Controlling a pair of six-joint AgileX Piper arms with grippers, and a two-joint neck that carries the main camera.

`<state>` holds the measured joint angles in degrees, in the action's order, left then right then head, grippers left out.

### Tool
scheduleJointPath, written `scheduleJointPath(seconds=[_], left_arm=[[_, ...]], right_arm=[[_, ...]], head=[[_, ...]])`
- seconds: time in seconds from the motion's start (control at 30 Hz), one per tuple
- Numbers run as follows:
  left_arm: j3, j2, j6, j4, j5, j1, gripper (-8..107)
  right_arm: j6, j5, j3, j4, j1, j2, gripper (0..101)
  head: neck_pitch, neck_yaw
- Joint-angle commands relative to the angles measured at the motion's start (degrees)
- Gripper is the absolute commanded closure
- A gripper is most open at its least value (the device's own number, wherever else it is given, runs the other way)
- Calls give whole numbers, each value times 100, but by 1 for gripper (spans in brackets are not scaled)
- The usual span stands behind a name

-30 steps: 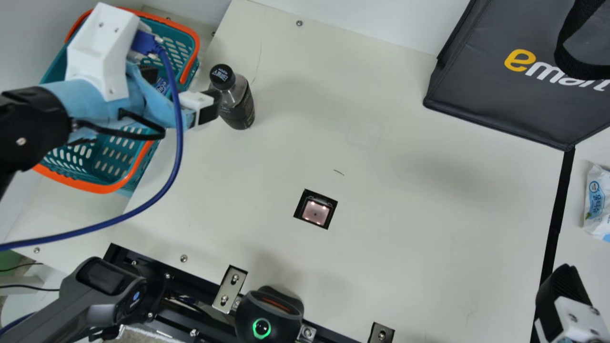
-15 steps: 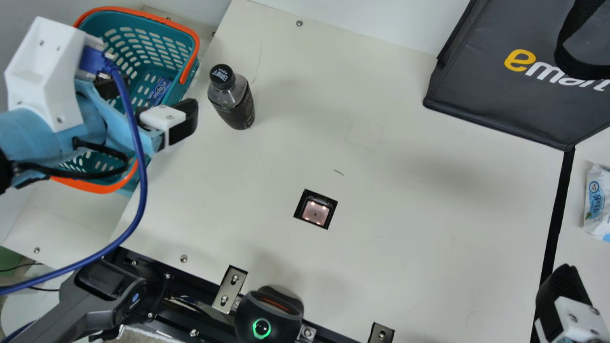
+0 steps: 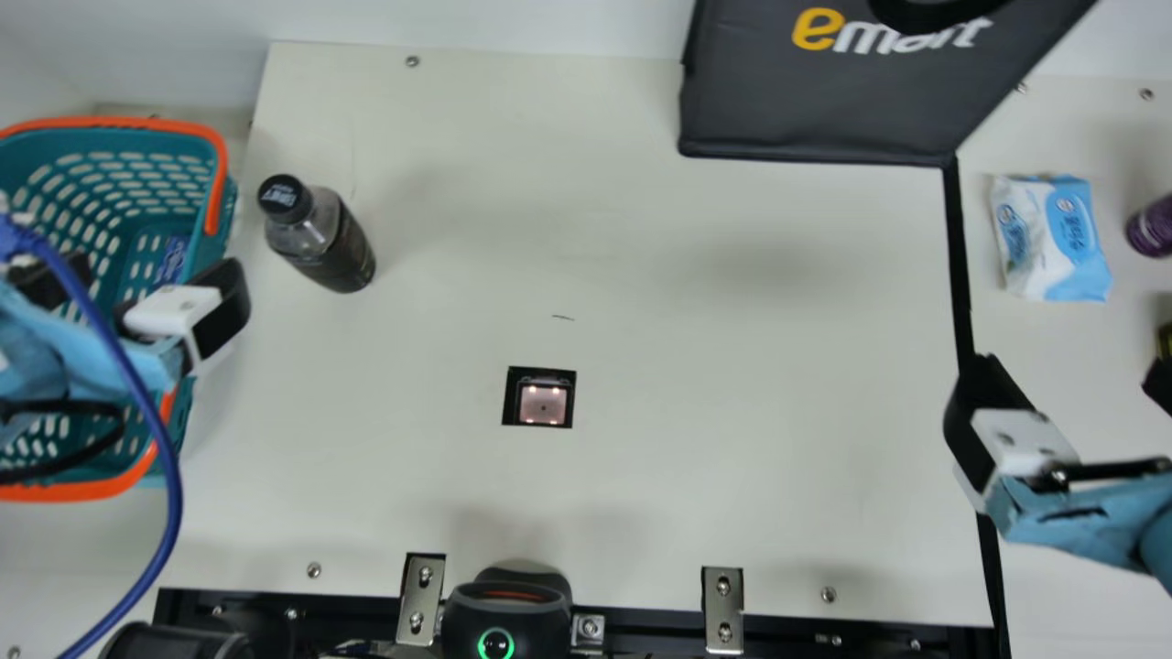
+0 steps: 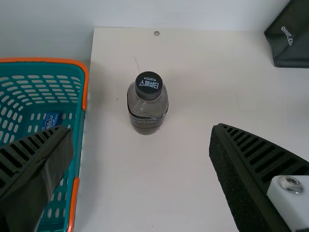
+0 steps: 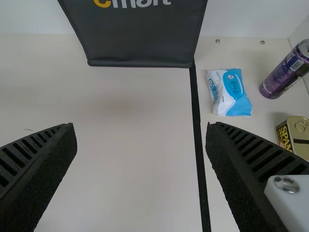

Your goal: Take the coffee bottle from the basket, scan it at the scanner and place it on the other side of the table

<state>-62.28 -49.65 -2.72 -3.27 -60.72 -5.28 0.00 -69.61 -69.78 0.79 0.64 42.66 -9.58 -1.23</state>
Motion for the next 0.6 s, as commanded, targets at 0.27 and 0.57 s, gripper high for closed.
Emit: scheduleJointPath(seconds=[0.27,0.57], left_arm=[[22,-252,-57,42,79,10,9],[-38,-890,-273,151,326,-133,9]], right_arm=[[0,0,0,0,0,0,6],[0,-7,0,0,0,0,6]], head=[[166,-35],[166,-35]])
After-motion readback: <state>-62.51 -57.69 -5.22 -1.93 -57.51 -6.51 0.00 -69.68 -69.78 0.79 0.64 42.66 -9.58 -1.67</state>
